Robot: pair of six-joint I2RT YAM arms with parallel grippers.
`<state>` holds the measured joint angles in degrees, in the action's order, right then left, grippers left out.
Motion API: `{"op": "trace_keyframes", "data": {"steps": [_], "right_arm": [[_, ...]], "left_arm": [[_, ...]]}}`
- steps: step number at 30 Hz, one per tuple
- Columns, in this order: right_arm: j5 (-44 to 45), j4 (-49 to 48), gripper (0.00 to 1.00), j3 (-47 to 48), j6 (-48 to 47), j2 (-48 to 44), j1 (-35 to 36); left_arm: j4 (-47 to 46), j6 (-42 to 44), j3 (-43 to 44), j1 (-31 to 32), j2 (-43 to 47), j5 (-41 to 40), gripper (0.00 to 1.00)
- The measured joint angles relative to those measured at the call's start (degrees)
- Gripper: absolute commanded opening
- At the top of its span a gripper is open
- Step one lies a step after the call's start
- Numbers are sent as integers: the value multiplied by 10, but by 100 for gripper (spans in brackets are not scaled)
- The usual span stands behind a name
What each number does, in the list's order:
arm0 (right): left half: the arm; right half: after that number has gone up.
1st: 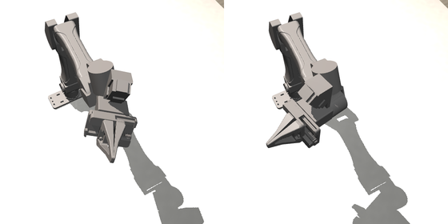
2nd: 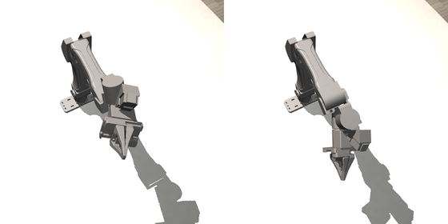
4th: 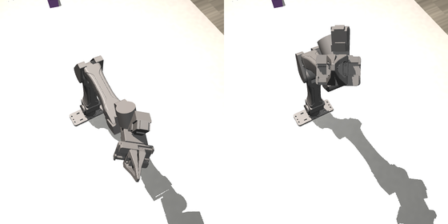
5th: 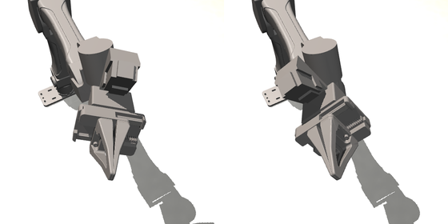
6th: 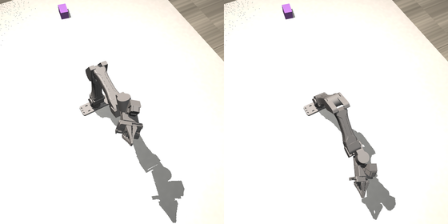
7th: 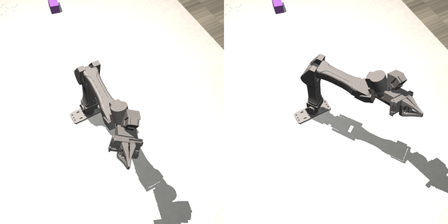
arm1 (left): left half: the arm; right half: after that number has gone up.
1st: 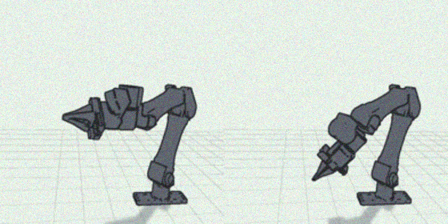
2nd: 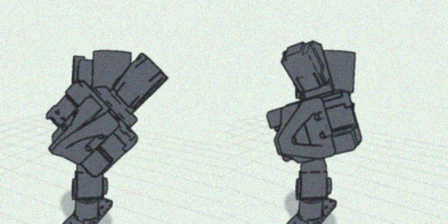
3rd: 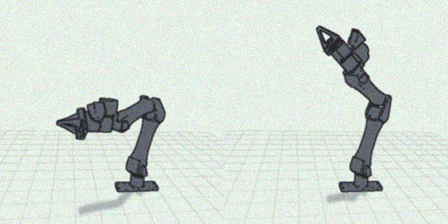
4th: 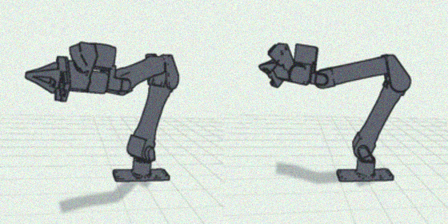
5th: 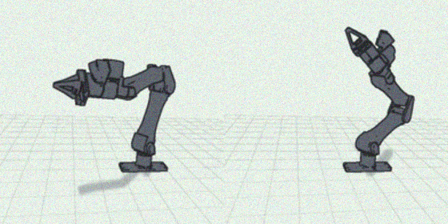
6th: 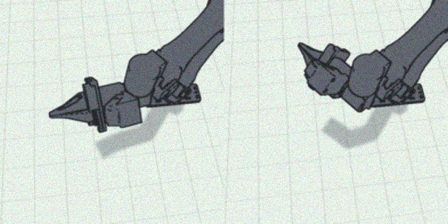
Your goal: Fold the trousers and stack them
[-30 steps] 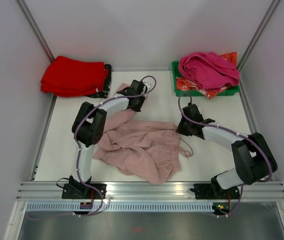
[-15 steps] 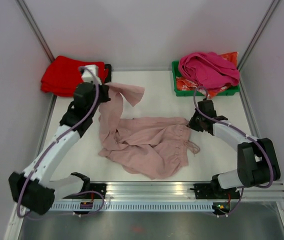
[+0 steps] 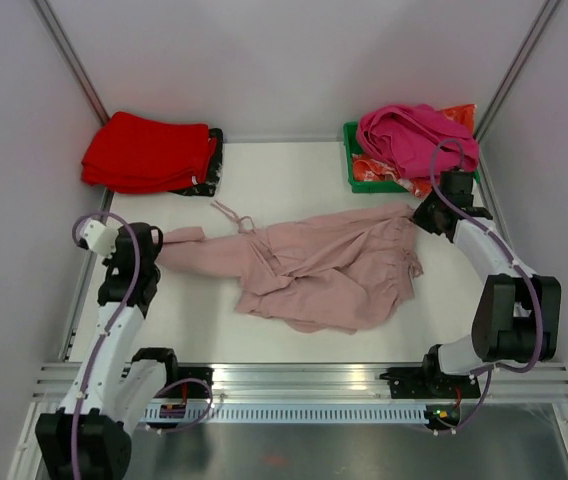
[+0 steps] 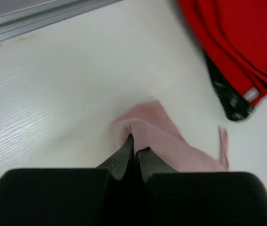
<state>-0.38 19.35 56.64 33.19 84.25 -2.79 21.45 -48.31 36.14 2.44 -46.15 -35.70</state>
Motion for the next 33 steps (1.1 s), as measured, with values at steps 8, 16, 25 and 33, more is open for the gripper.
{"op": "trace_keyframes", "data": {"steps": [8, 16, 25, 33], "right_arm": [[-12, 21, 0, 14, -15, 35, -35], [-31, 28, 0, 25, -28, 51, -35], [-47, 28, 0, 34, -31, 56, -35], [-43, 25, 0, 24, -31, 54, -35]], "left_arm": [[36, -7, -1, -179, -84, 138, 90], [76, 160, 156, -168, -29, 337, 100], [115, 228, 352, 185, -289, 257, 100], [156, 138, 281, 228, -469, 196, 93]]}}
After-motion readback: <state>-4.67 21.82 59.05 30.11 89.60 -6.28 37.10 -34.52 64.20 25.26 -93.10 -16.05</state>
